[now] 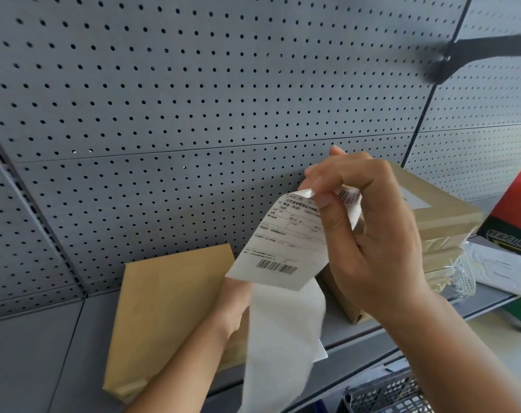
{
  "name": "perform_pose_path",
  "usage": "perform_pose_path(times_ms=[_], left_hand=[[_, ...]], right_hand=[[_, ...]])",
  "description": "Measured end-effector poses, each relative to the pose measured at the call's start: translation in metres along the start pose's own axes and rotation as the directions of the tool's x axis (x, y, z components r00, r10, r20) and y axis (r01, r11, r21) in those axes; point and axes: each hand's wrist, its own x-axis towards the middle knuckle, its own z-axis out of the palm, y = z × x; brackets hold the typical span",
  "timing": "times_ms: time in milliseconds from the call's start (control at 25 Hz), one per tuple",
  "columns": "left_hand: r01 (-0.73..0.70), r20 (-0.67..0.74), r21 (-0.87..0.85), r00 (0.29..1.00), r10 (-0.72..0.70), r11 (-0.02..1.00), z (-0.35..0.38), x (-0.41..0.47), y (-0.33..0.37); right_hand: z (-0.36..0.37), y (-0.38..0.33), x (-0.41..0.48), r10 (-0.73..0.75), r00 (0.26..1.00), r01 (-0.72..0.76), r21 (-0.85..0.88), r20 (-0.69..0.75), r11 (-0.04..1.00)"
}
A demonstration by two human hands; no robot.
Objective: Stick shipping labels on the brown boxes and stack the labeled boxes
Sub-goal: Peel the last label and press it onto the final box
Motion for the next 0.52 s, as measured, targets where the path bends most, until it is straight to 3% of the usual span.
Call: perform_pose_path(times_ms=[200, 400, 520], left_hand=[[-0.078, 0.023, 0.047, 0.997, 0.077, 0.996, -0.001, -0.008, 0.005], [-0.179, -0.093, 0.006, 0.98, 0.179, 0.984, -0.008, -0.018, 0.02], [-0.271, -0.024, -0.089, 0.963, 0.27, 0.958, -0.023, -0.036, 0.039]], right_hand=[[0.005, 0.001, 0.002, 0.032, 0.999, -0.031, -0.006, 0.039, 0.999], [0.015, 0.018, -0.005, 0.219, 0.966, -0.213, -0.054, 0.136, 0.975], [0.027, 0.033, -0.012, 0.32, 0.916, -0.311, -0.073, 0.244, 0.947]])
